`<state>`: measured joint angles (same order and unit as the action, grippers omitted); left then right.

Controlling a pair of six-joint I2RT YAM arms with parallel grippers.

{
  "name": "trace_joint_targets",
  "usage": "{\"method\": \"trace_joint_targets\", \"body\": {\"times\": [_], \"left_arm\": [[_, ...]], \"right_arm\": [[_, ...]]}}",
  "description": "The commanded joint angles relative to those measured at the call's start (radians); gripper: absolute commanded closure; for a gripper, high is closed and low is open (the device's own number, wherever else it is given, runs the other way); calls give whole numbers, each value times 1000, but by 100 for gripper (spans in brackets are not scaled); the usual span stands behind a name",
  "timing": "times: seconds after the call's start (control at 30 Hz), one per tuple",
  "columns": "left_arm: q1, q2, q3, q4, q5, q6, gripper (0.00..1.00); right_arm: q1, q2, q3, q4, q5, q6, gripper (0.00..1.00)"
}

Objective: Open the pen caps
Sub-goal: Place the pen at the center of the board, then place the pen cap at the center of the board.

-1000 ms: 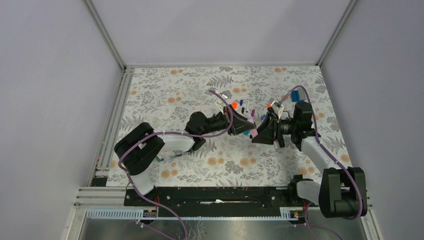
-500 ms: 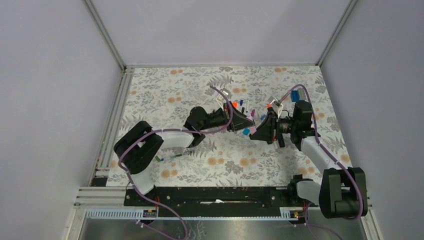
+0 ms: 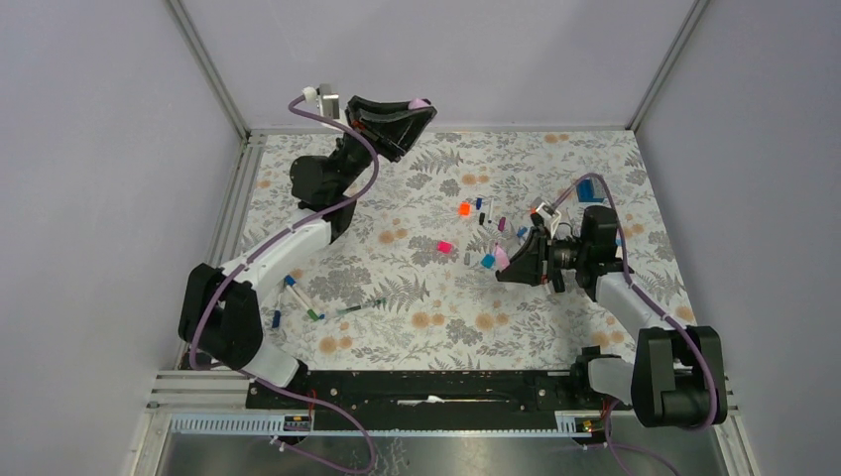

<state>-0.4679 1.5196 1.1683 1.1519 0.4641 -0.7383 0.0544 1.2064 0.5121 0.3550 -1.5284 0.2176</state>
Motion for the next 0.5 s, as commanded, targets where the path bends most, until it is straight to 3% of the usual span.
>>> {"method": "trace_joint_targets", "body": {"times": [0.0,0.13,0.3,0.47], "left_arm": [[-9,-25,-78,-57,70,-47,100],[-17,-80,-232,-159,101,-101,100],[-109,-93,-357,-303,66,-45,100],[-238,-13,-328,-455,-8,54,100]], "right_arm": [[-131,-46,44,-175,118,-147,100],[-282,-74,170,-632,445,-552,100],[-423,-68,189,-702,689,-653,99],[-471,-37,188,-742,864,-708,98]]}}
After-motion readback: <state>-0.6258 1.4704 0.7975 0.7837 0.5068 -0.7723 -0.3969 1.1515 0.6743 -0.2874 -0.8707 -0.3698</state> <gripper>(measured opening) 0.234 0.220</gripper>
